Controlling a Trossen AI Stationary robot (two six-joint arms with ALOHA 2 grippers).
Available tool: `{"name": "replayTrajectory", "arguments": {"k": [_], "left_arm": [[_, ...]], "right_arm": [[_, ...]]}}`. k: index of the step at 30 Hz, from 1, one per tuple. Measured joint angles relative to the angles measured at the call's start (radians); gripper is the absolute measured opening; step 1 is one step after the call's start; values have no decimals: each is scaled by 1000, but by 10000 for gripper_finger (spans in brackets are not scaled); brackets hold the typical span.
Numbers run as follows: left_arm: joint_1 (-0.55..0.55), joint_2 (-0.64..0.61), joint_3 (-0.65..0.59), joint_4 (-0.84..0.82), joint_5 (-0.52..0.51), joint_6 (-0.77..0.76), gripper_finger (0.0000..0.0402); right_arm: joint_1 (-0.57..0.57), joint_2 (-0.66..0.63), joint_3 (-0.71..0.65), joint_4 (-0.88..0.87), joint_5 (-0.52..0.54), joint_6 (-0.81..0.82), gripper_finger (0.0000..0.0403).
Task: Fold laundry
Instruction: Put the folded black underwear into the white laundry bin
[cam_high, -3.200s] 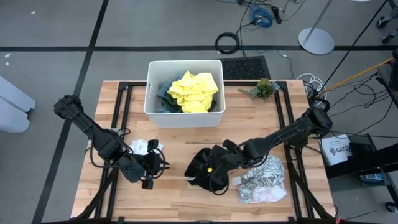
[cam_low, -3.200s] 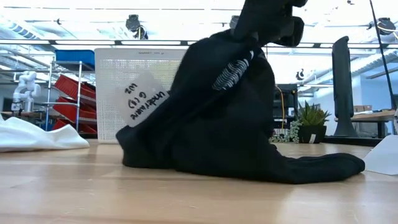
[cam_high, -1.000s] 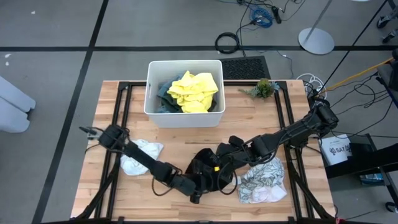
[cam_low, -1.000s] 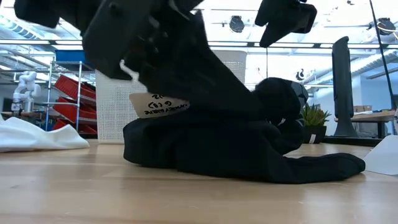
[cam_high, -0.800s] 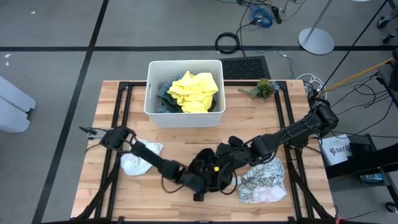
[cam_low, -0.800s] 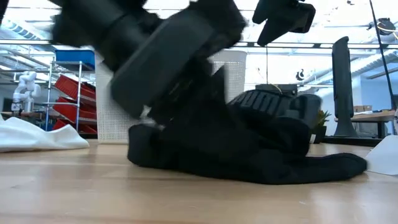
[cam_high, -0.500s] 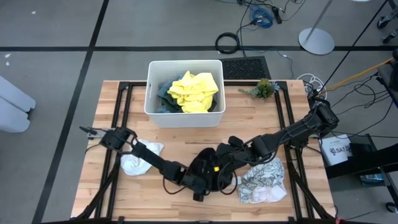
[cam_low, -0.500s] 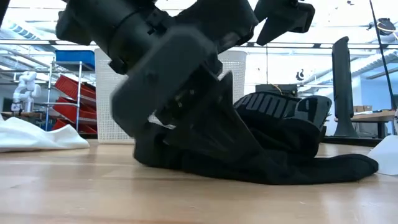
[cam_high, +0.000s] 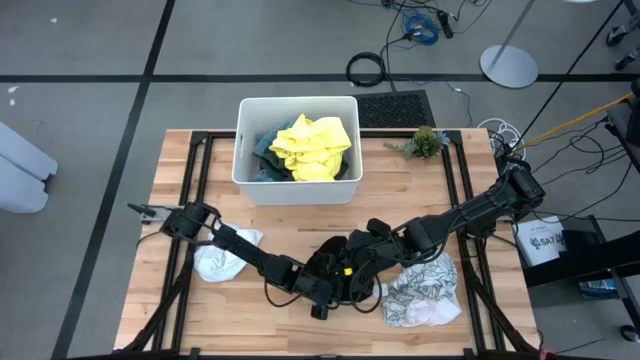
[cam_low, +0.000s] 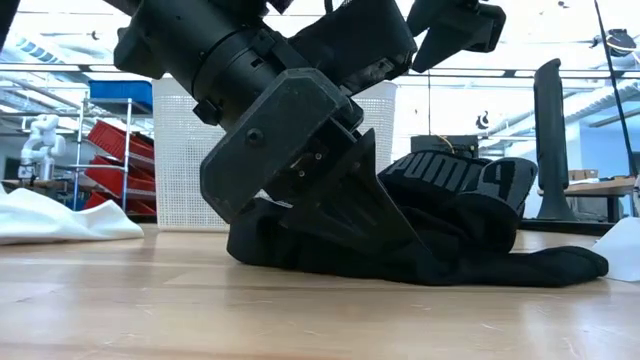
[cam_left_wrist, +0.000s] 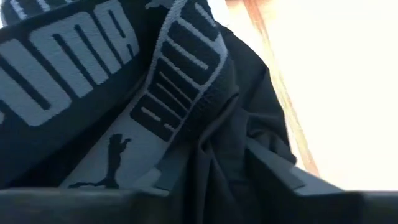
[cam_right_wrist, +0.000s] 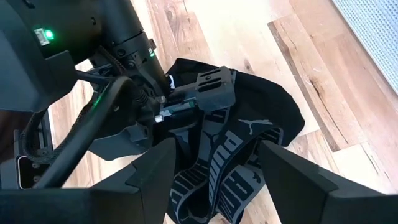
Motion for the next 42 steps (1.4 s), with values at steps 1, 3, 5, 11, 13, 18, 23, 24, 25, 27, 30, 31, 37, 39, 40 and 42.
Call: {"name": "replayTrajectory", "arguments": {"k": [1,3,5,11,13,18,23,24,25,27,30,31,37,39,40,42], "left_arm": [[0,0,-1,0,0,2,121],[0,0,-1,0,0,1,88],[0,0,-1,1,1,1,57],[-5,-39,4,-38,-35,34,27],[-10,-82,1,-119,-70,49,27],[-34,-239,-4,-343,-179,43,27],[-74,-406,-2,-650,-256,-65,27],[-84,-443,-2,-699,-275,-93,27],[-96,-482,-2,-738,-302,-113,27],[-123,-553,0,-798,-361,-134,27],[-152,-645,0,-847,-425,-128,27],[-154,-677,0,-850,-446,-122,27],[-120,-847,1,-843,-503,41,27],[-89,-900,1,-837,-540,112,27],[-70,-925,1,-824,-576,150,27],[-23,-973,1,-773,-660,225,27]], "right_arm": [[0,0,0,0,0,0,219],[0,0,0,0,0,0,219],[0,0,0,0,0,0,219],[0,0,0,-6,-4,0,219],[1,0,0,-10,-6,0,219],[6,0,0,-15,-2,0,219],[6,0,0,-15,29,0,219],[6,0,0,-15,34,0,219],[6,0,0,-14,40,0,219],[5,0,0,-13,47,0,219],[2,0,0,-2,48,0,219],[1,0,0,3,48,0,219],[-8,0,0,19,48,0,219],[-9,0,0,23,49,-2,219],[-9,0,0,24,49,-6,219],[-9,0,0,24,55,-25,219]]}}
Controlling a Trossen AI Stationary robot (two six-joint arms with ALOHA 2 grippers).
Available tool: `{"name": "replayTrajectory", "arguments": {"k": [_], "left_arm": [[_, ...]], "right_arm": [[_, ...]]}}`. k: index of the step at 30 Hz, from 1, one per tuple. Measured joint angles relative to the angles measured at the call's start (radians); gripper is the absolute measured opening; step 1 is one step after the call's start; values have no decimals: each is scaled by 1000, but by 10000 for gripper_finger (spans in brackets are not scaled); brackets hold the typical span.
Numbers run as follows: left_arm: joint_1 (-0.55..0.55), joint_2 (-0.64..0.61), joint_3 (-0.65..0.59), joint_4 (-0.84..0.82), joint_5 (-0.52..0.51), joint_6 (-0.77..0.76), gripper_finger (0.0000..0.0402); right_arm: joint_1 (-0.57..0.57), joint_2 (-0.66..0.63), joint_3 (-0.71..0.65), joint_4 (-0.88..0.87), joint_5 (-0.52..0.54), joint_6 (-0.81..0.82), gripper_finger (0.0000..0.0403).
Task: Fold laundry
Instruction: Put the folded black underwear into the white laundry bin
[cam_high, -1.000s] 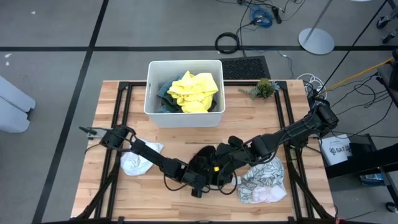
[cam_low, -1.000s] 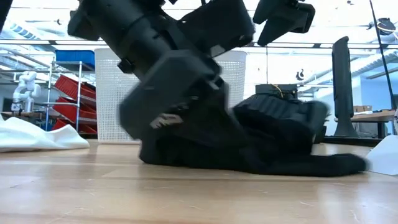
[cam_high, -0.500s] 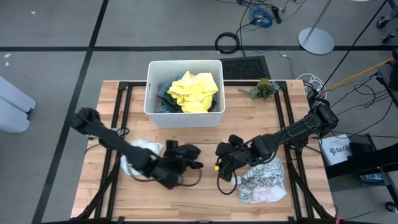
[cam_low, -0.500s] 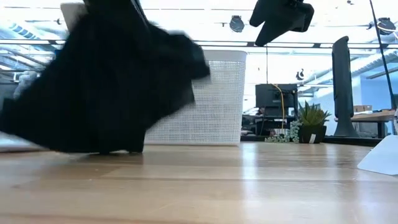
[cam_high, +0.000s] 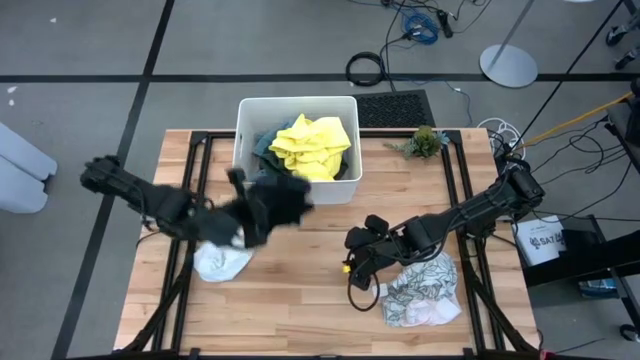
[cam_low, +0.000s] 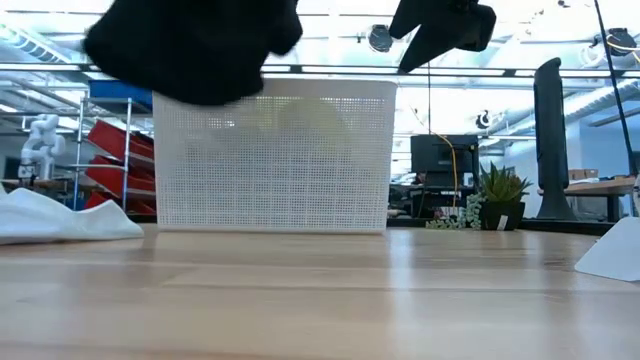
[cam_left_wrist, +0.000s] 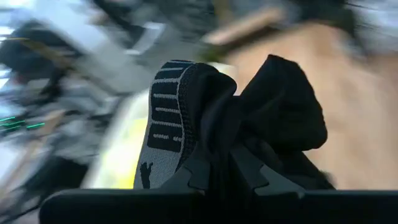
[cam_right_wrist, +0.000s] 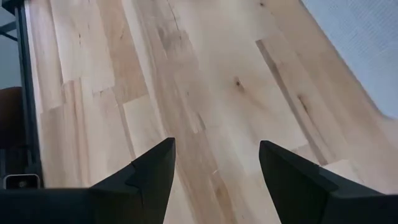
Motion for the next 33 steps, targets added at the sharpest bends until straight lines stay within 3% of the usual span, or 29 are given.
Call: {"name": "replayTrajectory", "arguments": {"k": [3,8,10,14,17,21,33], "left_arm": [[102,-61,0,139,-99,124,27],[321,-138,2,388,-108,336,27],[418,-150,2,420,-48,348,27],[596,-143,2,368,215,238,27],[704,-91,2,336,358,189,27],[803,24,2,281,399,157,27],[1036,382,1,99,488,167,26]], "right_arm": [[0,0,0,0,51,-32,219],[-2,0,0,1,102,-48,219],[-5,0,0,3,101,-56,219],[-10,0,0,3,101,-98,219],[-20,0,0,6,112,-155,219],[-40,0,0,11,181,-212,219],[-95,0,0,-11,178,-368,219]]}}
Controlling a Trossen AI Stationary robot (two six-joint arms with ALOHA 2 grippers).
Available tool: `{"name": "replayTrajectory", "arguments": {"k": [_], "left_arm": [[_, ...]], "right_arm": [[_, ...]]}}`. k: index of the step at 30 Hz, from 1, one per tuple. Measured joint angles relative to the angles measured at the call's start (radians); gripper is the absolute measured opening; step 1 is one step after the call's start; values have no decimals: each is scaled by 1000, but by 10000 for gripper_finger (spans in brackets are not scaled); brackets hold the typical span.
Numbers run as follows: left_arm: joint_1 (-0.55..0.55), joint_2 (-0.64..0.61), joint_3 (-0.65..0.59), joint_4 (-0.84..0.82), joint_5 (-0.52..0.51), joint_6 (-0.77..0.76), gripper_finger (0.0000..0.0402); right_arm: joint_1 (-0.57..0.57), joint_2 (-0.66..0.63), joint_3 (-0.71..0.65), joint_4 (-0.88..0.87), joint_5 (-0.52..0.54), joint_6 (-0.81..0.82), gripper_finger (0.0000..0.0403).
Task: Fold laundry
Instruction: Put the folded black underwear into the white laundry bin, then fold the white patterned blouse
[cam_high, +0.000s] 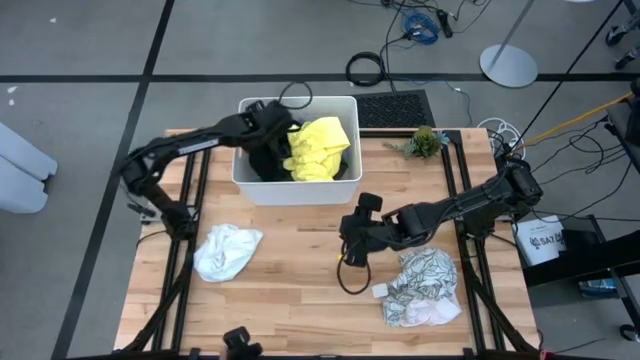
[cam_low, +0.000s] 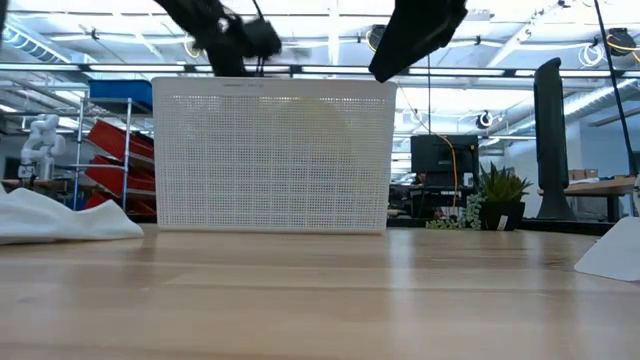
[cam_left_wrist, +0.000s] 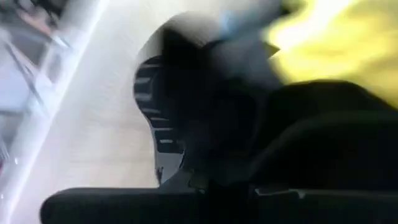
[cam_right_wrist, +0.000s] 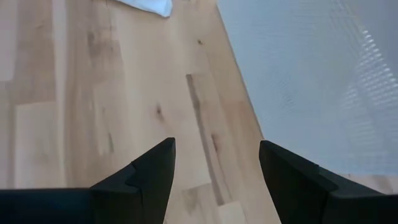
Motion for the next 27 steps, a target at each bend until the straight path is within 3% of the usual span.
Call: {"name": "replayTrajectory", "arguments": {"k": [6,11,18,24,27], "left_arm": [[17,85,0,-87,-11,-7,27],[-10,80,10,-94,-117,-7,86],[-65,5,118,-218,-130,-56,143],[-120,-126,227,-292,-120,-55,151],[-141,-214,244,-303,-59,-51,152]], "right_arm": [[-26,0,0,0,2,-1,219],[-29,0,0,0,1,4,219],[-29,0,0,3,0,49,219],[-29,0,0,3,-3,60,219],[-28,0,0,3,-3,60,219]]}}
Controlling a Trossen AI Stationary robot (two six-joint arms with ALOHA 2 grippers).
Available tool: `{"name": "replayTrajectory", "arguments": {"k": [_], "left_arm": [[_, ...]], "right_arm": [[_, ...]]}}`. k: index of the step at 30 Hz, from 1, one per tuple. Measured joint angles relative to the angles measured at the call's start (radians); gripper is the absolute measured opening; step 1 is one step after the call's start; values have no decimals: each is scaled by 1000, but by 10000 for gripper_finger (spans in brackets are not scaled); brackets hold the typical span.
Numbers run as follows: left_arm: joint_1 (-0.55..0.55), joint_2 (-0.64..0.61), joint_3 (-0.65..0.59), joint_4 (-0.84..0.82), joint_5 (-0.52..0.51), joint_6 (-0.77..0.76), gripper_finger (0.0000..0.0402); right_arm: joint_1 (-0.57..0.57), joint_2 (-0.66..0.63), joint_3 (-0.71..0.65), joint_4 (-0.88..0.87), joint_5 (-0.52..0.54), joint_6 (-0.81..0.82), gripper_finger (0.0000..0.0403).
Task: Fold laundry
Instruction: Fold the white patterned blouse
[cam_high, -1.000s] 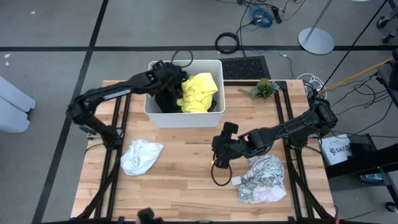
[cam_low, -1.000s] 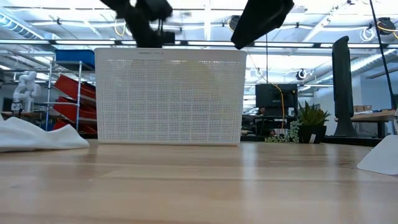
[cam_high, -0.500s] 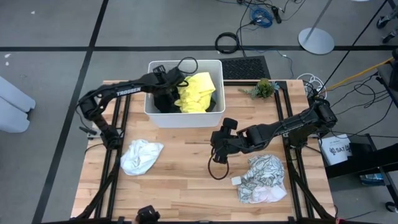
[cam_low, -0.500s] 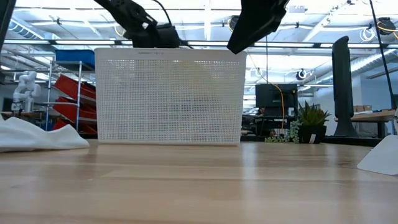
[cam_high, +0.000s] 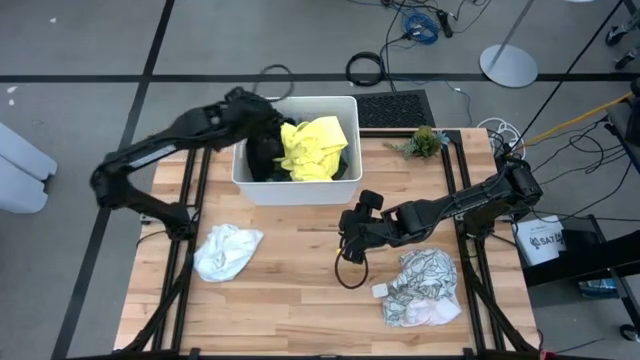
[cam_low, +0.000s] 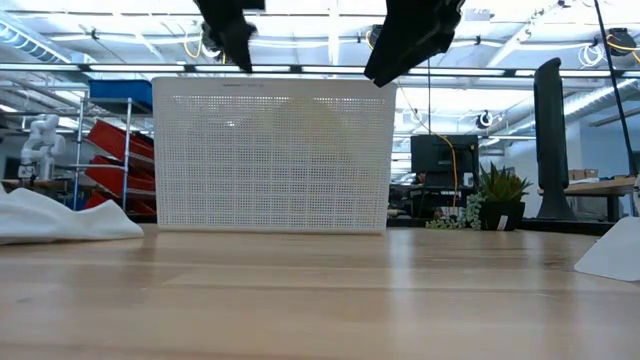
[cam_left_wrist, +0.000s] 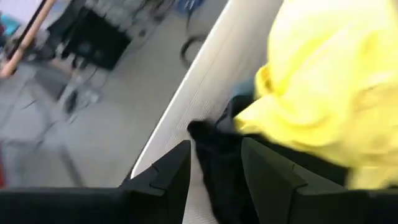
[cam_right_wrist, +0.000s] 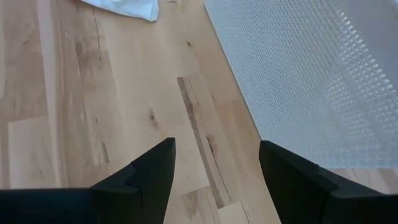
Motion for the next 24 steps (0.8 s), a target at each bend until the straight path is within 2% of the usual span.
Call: {"name": "replayTrajectory", "arguments": {"k": [3,10,13,15,19,22,24], "left_arm": [[-9,-91,2,-17,123,-29,152],[-48,-255,-44,-204,629,-250,153],[-124,-327,-124,-243,781,-304,153],[-194,-379,-192,-233,825,-379,153],[-368,-469,-348,-125,832,-533,153],[-503,-511,-474,56,825,-621,153],[-587,-517,-550,201,823,-656,153]], "right_arm": [[2,0,0,1,-1,0,219],[2,0,0,8,-4,109,219],[7,0,0,8,-6,130,219],[14,0,0,8,-6,135,219],[34,0,0,8,-6,133,219],[51,0,0,6,-9,135,219],[63,0,0,-8,-56,161,219]]}}
